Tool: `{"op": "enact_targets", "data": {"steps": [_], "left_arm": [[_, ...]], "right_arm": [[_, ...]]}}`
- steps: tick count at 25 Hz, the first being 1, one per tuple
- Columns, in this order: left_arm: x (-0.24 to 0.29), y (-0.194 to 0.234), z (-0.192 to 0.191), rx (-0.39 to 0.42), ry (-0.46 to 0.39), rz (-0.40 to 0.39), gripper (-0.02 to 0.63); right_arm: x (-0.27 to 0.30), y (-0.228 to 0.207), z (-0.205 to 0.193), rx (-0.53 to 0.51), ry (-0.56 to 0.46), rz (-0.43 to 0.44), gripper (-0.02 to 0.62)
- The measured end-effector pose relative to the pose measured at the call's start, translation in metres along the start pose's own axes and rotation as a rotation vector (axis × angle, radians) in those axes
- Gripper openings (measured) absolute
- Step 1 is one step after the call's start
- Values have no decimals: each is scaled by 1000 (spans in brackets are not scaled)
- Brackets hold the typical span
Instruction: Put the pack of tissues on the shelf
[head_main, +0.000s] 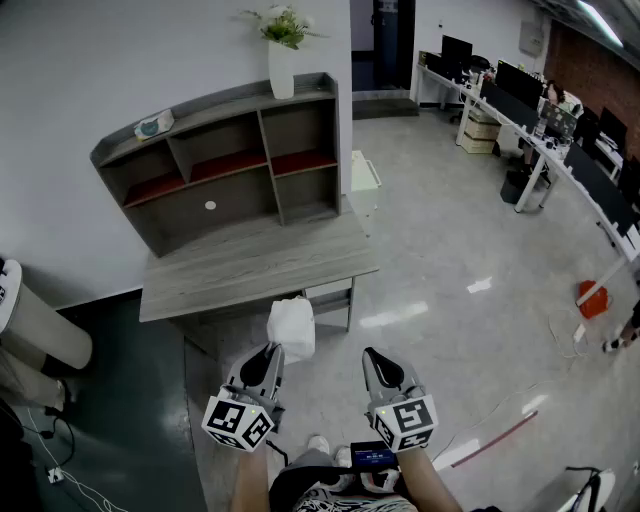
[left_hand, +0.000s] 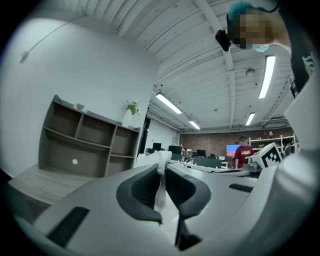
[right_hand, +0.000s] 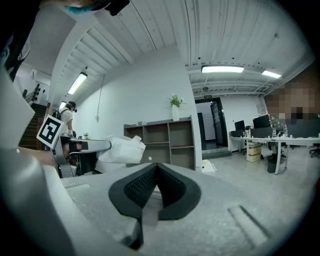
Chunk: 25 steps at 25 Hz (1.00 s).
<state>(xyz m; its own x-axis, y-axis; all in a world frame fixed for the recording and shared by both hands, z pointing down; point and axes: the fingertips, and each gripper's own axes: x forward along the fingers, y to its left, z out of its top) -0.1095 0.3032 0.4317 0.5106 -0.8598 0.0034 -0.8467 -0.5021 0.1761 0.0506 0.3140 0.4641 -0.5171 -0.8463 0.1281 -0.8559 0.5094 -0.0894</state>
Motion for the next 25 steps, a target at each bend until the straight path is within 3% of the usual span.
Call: {"op": "enact_targets", "data": {"steps": [18, 25], "left_arm": [[-1, 1, 10, 12, -22, 8, 21], [30, 20, 10, 6, -25, 6, 20]], "right_arm": [[7, -4, 6, 17, -23, 13, 5], [35, -26, 4, 22, -15, 0, 5]]}}
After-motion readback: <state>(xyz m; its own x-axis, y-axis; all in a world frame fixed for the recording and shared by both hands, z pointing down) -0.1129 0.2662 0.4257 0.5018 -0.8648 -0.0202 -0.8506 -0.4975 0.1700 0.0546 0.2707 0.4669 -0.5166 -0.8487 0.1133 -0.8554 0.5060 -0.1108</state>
